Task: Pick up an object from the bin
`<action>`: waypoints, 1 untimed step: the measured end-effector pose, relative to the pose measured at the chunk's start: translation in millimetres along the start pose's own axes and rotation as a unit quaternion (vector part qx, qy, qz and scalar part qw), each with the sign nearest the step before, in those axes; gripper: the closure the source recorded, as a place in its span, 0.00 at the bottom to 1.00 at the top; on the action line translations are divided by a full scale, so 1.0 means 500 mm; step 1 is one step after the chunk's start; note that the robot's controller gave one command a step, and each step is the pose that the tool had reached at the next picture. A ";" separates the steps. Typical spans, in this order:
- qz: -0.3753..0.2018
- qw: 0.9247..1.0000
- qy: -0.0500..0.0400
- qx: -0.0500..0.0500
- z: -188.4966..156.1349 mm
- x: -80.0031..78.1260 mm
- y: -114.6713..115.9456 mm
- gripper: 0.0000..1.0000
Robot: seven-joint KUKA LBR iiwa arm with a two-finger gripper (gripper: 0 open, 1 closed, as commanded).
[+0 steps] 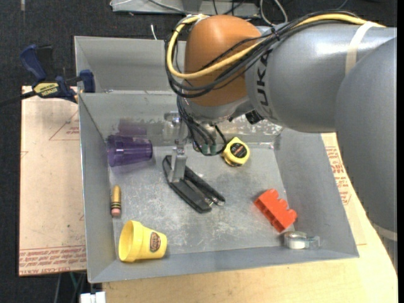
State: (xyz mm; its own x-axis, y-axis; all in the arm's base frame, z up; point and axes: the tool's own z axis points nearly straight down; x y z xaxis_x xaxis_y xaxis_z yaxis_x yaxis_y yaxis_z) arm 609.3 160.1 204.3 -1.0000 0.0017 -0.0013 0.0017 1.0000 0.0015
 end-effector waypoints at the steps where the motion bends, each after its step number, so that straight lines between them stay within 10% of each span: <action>1: 0.021 1.000 -0.001 0.000 0.043 0.071 0.027 0.00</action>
Offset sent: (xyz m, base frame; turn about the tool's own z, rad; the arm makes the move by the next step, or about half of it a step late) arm 0.0021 0.0068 -0.0447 0.1437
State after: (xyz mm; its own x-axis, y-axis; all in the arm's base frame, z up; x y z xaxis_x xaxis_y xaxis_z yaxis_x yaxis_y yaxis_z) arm 573.8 173.9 182.8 -0.9990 0.0440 -0.0034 0.0440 0.9990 0.0024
